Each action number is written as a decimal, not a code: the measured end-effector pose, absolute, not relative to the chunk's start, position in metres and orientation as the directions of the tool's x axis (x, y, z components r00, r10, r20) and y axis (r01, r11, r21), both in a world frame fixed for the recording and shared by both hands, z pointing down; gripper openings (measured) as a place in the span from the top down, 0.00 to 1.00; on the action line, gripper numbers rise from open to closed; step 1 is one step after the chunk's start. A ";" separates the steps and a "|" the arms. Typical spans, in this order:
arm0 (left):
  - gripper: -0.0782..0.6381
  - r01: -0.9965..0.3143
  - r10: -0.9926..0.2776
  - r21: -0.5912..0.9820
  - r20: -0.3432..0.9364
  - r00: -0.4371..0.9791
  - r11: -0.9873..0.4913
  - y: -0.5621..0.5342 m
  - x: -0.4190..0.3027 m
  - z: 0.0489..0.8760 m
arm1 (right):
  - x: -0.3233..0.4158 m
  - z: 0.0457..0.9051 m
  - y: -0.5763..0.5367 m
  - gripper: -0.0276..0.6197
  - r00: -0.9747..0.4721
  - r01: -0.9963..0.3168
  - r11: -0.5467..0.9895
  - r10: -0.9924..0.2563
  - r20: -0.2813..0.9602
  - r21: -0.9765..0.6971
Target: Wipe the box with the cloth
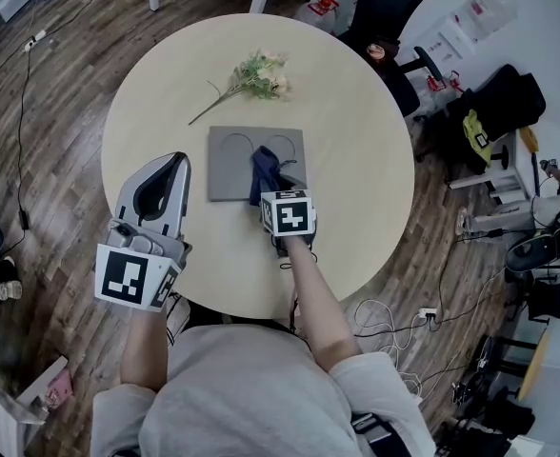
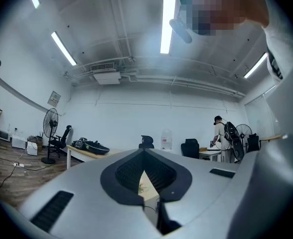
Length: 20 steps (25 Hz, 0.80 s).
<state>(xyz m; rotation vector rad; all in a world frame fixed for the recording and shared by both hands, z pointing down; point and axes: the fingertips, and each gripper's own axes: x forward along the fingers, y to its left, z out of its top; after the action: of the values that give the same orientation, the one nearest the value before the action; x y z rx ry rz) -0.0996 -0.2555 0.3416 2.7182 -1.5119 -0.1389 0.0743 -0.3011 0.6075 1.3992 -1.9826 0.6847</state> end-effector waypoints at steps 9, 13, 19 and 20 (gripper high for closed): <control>0.88 -0.847 -0.848 0.060 -0.070 0.525 -0.529 -0.247 -0.081 0.337 | 0.110 0.608 -0.298 0.79 -0.225 -0.960 0.274 -0.642 0.733 -0.054; 0.88 -0.848 -0.849 0.056 -0.070 0.523 -0.527 -0.242 -0.073 0.337 | 0.125 0.610 -0.295 0.79 -0.214 -0.964 0.262 -0.646 0.733 -0.050; 0.88 -0.852 -0.853 0.050 -0.070 0.518 -0.522 -0.238 -0.065 0.336 | 0.143 0.610 -0.293 0.79 -0.203 -0.967 0.249 -0.649 0.733 -0.048; 0.88 -0.852 -0.853 0.048 -0.069 0.518 -0.521 -0.236 -0.063 0.336 | 0.145 0.610 -0.292 0.79 -0.202 -0.968 0.247 -0.650 0.733 -0.048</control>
<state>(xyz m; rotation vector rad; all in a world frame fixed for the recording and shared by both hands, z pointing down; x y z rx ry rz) -0.0631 -0.2364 0.3356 2.7298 -1.5331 -0.1318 0.1453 -0.2921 0.6099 1.4701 -1.9332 0.6968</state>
